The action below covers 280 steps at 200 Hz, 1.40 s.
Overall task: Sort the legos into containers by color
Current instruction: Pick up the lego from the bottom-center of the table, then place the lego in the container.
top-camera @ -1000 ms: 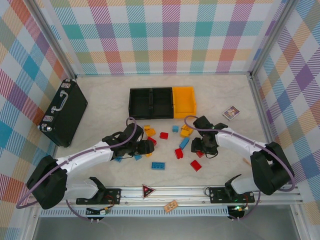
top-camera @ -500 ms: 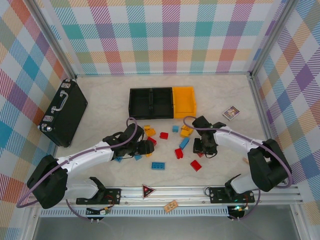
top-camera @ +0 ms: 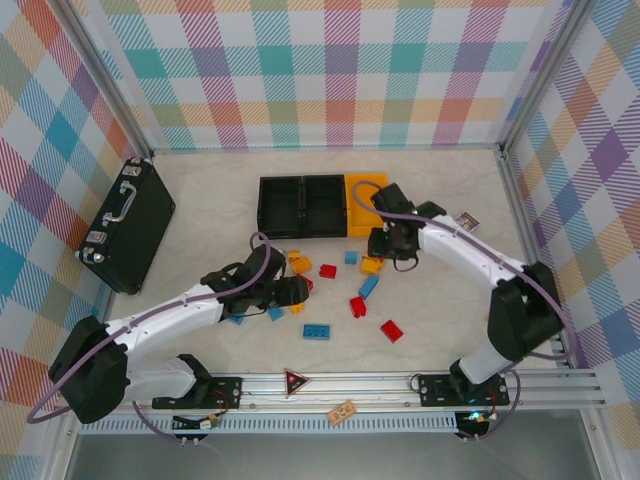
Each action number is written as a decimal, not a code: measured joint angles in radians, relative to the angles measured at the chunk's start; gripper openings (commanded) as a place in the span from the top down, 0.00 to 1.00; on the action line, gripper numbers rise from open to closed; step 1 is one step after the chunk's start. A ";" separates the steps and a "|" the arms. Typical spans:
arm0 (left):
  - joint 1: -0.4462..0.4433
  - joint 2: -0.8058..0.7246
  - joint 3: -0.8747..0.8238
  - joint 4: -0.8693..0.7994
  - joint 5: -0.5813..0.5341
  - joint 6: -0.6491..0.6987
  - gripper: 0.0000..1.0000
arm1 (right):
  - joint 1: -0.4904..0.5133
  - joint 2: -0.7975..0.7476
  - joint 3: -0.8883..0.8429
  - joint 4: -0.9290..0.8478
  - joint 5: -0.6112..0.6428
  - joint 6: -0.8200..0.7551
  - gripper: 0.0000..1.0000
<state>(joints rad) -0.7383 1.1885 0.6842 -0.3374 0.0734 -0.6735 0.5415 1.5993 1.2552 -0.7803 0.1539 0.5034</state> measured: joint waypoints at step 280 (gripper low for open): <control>0.000 -0.141 0.035 -0.001 -0.089 -0.042 0.35 | -0.089 0.565 0.598 -0.074 0.020 -0.018 0.40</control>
<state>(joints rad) -0.7383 1.0477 0.7189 -0.3382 -0.0158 -0.7151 0.4526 2.1639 1.8534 -0.8543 0.1738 0.4858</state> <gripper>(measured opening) 0.646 0.602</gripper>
